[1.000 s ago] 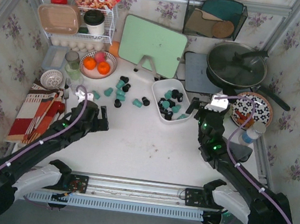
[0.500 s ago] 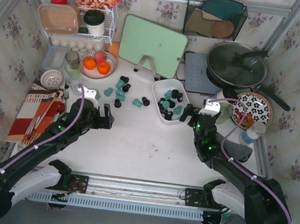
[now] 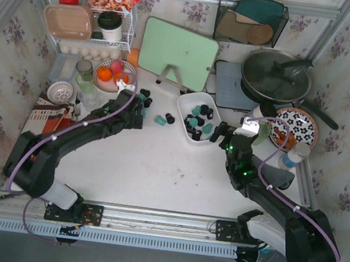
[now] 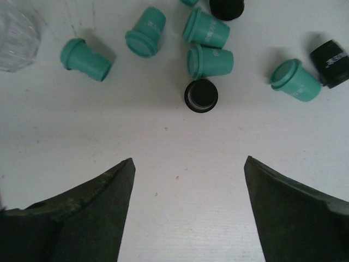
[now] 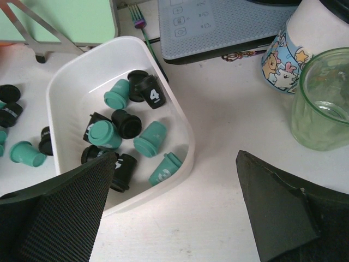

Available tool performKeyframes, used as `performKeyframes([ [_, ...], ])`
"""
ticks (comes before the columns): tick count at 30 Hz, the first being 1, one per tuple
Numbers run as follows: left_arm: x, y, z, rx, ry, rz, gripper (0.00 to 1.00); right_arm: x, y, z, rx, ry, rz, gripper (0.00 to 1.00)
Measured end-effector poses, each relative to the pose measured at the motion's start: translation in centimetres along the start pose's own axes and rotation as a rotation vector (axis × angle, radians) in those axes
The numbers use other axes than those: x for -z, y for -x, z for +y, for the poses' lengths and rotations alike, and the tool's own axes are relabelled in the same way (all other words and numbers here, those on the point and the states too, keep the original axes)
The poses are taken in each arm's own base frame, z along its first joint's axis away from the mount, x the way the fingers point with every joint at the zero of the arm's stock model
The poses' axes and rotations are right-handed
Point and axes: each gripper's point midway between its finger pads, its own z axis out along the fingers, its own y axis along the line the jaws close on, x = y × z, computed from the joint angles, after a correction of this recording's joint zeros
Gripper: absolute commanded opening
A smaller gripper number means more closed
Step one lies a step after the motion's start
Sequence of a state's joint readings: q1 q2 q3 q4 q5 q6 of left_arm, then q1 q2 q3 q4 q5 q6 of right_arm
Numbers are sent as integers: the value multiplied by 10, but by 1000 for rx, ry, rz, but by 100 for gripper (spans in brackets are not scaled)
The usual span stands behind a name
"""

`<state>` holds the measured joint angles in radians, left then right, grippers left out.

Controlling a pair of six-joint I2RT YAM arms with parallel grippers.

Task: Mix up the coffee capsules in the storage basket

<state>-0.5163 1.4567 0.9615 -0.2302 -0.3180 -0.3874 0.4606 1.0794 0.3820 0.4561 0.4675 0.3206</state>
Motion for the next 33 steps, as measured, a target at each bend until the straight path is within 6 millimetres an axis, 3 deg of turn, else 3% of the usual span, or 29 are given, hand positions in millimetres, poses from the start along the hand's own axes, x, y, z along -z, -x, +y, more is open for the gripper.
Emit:
performKeyframes([
  [4,-29,-3,-16,-29,-15,65,60,0,1,2,-12,2,5,100],
  [8,-55,-1,-32,-58,-34,110,60,0,-3,2,-7,4,25,100],
  [12,-73,-7,-34,-84,-8,159,56,-1,-5,5,-8,14,34,100],
  [24,-75,-8,-14,-135,84,183,56,-5,-10,11,-12,31,63,100],
  [31,-96,0,-3,-122,102,196,56,-6,-14,10,-9,28,74,100],
  [33,-100,6,-5,-116,98,188,48,-7,-16,10,-6,26,79,100],
])
